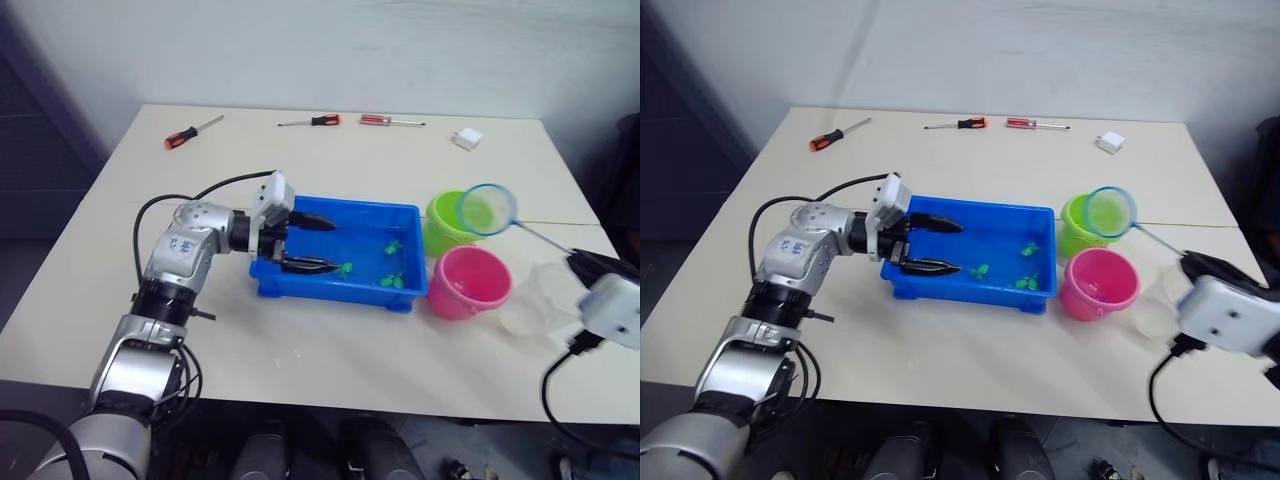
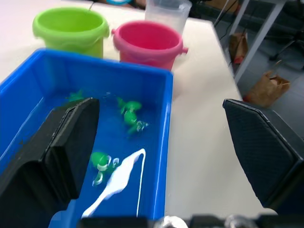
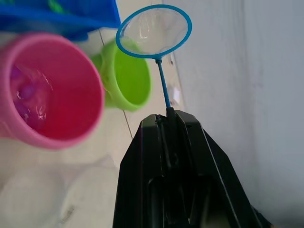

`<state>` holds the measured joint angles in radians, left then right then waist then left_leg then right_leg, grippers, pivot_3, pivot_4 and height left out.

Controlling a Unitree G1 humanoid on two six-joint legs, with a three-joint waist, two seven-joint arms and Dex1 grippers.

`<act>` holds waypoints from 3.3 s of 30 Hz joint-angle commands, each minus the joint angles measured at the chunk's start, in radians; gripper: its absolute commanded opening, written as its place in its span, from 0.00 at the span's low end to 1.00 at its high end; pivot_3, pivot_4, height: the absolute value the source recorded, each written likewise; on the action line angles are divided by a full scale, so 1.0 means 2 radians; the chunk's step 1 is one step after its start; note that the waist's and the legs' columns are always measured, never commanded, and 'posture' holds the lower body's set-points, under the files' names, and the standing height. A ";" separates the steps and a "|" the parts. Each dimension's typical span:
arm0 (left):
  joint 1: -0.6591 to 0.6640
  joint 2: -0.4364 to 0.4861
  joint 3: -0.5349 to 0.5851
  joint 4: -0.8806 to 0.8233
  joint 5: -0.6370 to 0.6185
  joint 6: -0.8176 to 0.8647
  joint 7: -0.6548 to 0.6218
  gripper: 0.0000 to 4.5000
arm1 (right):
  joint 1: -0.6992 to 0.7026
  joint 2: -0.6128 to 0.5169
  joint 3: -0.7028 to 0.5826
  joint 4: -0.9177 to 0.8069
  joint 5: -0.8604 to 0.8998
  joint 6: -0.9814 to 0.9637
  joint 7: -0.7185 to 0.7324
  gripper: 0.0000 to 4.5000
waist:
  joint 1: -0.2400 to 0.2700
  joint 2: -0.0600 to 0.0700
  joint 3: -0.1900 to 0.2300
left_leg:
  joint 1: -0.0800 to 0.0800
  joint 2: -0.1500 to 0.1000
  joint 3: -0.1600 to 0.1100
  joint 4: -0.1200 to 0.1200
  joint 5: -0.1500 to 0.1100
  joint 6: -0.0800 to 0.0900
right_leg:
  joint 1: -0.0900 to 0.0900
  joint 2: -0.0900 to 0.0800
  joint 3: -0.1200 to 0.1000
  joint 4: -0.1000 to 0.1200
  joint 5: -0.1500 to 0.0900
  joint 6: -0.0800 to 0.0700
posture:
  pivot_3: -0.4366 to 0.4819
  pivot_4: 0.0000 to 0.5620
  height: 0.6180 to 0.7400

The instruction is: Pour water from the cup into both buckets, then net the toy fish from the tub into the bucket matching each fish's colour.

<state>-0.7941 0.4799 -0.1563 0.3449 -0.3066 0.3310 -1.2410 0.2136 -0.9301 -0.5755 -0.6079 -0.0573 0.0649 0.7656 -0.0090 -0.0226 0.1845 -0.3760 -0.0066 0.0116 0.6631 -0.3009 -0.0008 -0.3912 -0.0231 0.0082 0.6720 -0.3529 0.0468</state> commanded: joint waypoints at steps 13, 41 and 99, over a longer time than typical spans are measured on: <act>0.104 0.058 0.054 -0.190 -0.026 0.082 0.071 1.00 | -0.206 -0.115 0.234 0.236 -0.012 -0.230 0.111 0.00 | 0.002 0.000 0.000 | -0.001 0.000 0.000 0.001 -0.001 0.002 | 0.000 -0.001 0.000 -0.001 0.000 0.000 | 0.48 0.27 1.00; 0.114 0.066 0.067 -0.205 -0.042 0.090 0.106 1.00 | -0.432 -0.062 0.347 0.401 -0.069 -0.339 0.083 0.00 | -0.009 0.000 0.000 | -0.001 0.000 0.000 0.001 0.000 0.000 | -0.001 -0.001 0.000 0.000 0.000 0.000 | 0.48 0.27 1.00; 0.103 0.060 0.059 -0.188 -0.040 0.073 0.108 1.00 | -0.506 -0.044 0.414 0.512 -0.218 -0.391 -0.006 0.00 | -0.011 0.001 0.001 | -0.001 0.000 0.001 0.000 0.000 0.000 | -0.001 -0.001 0.000 0.001 0.000 0.000 | 0.48 0.27 1.00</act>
<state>-0.5690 0.5986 -0.0411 -0.0227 -0.3805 0.4895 -1.0192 -0.7870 -1.0100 0.2685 0.4289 -0.4755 -0.7235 0.7718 -0.0300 -0.0216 0.1855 -0.3774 -0.0063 0.0129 0.6640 -0.3013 -0.0003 -0.3934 -0.0249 0.0078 0.6733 -0.3534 0.0459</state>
